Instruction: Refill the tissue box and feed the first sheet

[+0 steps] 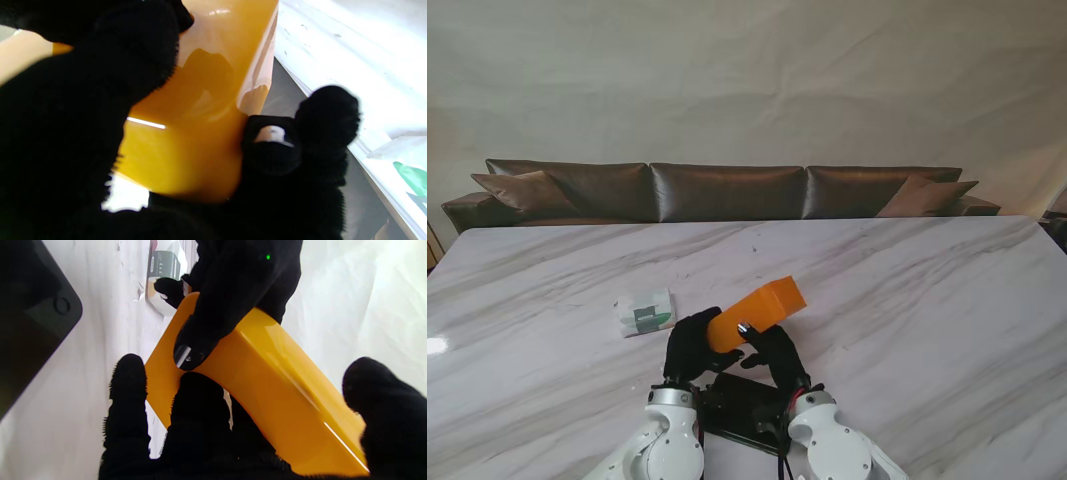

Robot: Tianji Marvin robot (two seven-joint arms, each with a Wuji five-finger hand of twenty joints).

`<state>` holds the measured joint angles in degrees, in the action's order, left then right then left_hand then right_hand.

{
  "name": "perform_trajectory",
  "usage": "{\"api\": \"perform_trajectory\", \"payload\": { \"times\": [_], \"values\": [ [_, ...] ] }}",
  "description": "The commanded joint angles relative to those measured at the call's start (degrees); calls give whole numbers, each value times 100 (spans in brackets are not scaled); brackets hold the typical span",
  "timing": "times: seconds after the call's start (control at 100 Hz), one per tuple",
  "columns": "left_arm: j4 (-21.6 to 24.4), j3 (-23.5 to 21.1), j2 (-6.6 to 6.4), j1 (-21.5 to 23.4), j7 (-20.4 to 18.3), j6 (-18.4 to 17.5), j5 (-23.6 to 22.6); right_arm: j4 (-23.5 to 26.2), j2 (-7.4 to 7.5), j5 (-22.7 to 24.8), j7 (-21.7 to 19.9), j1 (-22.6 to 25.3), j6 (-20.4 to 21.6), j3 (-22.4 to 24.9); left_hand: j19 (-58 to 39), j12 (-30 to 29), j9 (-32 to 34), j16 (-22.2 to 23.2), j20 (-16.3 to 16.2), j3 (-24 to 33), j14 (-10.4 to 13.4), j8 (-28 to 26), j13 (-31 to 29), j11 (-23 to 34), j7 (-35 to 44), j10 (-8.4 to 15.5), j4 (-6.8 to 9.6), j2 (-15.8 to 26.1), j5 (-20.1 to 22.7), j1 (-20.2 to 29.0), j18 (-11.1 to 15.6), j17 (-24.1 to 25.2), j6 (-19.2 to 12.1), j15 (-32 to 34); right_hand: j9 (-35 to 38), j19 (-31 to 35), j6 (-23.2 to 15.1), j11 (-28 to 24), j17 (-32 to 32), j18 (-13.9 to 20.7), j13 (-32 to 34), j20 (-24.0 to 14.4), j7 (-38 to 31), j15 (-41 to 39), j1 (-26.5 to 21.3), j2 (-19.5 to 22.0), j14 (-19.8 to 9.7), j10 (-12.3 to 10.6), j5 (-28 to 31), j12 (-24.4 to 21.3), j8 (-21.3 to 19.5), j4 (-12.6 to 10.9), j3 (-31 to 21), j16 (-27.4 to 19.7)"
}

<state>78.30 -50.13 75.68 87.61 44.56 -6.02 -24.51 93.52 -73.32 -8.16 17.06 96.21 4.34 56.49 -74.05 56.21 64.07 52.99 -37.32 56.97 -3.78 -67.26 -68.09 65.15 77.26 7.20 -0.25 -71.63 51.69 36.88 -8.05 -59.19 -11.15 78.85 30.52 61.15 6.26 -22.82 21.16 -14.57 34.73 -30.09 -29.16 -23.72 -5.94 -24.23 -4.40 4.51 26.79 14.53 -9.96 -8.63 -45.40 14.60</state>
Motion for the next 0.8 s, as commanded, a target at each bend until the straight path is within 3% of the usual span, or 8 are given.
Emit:
{"api": "perform_trajectory", "payload": {
  "times": [0.0, 0.13, 0.27, 0.37, 0.49, 0.59, 0.79],
  "values": [
    [199, -20, 117, -40, 29, -116, 97, -192, 71, 91, -8, 44, 18, -67, -3802, 87, 489, -58, -96, 2488, 56, -6, -463, 245, 164, 61, 145, 823, 74, 361, 631, -303, -25, 394, -180, 78, -357, 97, -97, -86, -675, 6, 32, 478, 401, -332, 1316, 354, -217, -88, 63, 124, -249, -41],
    [175, -17, 160, -46, 107, -182, 179, -273, 137, 190, -235, -7, 161, -115, -3844, 76, 509, -63, -108, 2508, 54, -8, -467, 256, 162, 38, 155, 791, 77, 374, 640, -308, -15, 436, -904, -404, -304, 247, -564, 145, -1524, 53, 99, 824, 699, -605, 1060, 244, -833, -153, 131, 248, -501, -198],
    [153, -16, 201, -54, 138, -274, 304, -344, 218, 67, -596, -66, 392, -147, -3886, 65, 508, -82, -119, 2520, 53, -10, -468, 269, 160, 25, 158, 790, 85, 381, 659, -311, 10, 480, -1439, -954, -276, 332, -923, 395, -2043, 131, 148, 1040, 814, -602, 764, 94, -1301, -213, 226, 318, -543, -319],
    [149, -24, 225, -54, 172, -294, 369, -445, 274, 52, -816, -124, 612, -171, -3907, 63, 508, -90, -124, 2524, 57, -10, -470, 279, 158, 11, 162, 788, 85, 380, 670, -314, 25, 507, -1961, -1363, -418, 469, -1121, 560, -2391, 180, 235, 1257, 1006, -480, 393, -190, -1810, -295, 350, 340, -550, -444],
    [127, -35, 233, -61, 192, -266, 388, -520, 305, -53, -967, -159, 830, -166, -3920, 58, 502, -105, -126, 2525, 62, -11, -467, 287, 158, 14, 167, 794, 85, 379, 682, -314, 32, 523, -2074, -1710, -580, 1414, -1239, 712, -2659, -28, 716, 1499, 1222, -396, 62, -451, -2094, -775, 905, 274, -591, -605],
    [98, -50, 235, -68, 202, -243, 389, -500, 325, -141, -1039, -137, 946, -121, -3921, 59, 495, -116, -124, 2511, 62, -12, -466, 293, 158, 18, 166, 805, 85, 378, 685, -313, 32, 528, -2093, -1760, -594, 1761, -1176, 726, -2703, -175, 1267, 1573, 1229, -377, -2, -491, -2026, -920, 1046, 252, -583, -652],
    [67, -101, 253, -77, 258, -198, 434, -345, 366, -389, -1184, -9, 1111, -11, -3922, 55, 492, -131, -122, 2510, 62, -13, -464, 295, 157, 11, 180, 808, 86, 387, 686, -313, 31, 535, -2061, -1713, -542, 1645, -1013, 610, -2533, -230, 1302, 1516, 1092, -469, 86, -331, -2000, -852, 1004, 269, -582, -630]
  ]
}}
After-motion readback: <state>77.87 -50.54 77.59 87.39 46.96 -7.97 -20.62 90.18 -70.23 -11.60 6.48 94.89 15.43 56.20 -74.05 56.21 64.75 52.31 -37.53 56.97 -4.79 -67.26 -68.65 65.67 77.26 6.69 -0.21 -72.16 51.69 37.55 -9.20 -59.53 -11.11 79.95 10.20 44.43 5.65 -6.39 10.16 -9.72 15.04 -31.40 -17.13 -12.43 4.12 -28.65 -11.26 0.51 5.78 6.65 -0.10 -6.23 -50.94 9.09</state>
